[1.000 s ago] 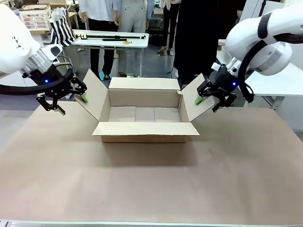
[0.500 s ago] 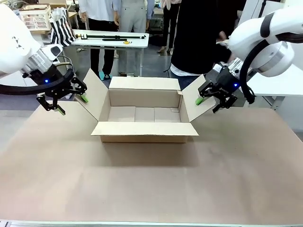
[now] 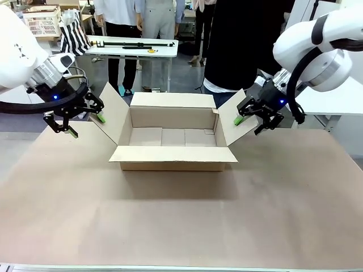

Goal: Pack the gift set into the box.
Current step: Lift both hands away from the flaps of the Package Box.

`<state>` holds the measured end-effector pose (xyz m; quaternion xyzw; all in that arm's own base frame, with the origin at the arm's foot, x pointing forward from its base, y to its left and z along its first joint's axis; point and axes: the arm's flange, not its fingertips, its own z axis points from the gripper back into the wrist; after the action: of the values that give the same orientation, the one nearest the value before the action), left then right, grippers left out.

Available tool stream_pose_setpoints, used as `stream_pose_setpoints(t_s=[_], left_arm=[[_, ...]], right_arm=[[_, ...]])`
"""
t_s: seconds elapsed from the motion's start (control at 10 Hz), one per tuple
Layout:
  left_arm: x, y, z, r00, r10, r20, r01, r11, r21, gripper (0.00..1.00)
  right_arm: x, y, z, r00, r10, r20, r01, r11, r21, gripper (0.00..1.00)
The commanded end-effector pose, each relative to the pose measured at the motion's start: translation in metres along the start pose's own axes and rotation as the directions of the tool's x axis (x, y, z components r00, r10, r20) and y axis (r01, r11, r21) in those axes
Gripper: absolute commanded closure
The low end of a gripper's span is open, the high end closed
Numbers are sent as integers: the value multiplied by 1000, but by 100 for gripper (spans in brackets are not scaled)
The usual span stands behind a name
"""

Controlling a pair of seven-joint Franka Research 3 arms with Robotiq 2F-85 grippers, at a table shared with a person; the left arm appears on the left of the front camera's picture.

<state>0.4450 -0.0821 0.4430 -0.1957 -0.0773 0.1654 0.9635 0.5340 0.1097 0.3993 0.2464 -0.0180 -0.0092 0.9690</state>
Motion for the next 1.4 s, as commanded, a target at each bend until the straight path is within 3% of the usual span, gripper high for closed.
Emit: stream_pose_setpoints(t_s=[0.0, 1.3], left_arm=[[0, -1, 2, 1000, 8, 2, -8, 1000, 15, 0], [0, -1, 2, 1000, 8, 2, -8, 1000, 15, 0]], right_arm=[[1, 3, -1, 1000, 14, 6, -14, 1000, -19, 0], [1, 3, -1, 1000, 14, 6, -14, 1000, -19, 0]])
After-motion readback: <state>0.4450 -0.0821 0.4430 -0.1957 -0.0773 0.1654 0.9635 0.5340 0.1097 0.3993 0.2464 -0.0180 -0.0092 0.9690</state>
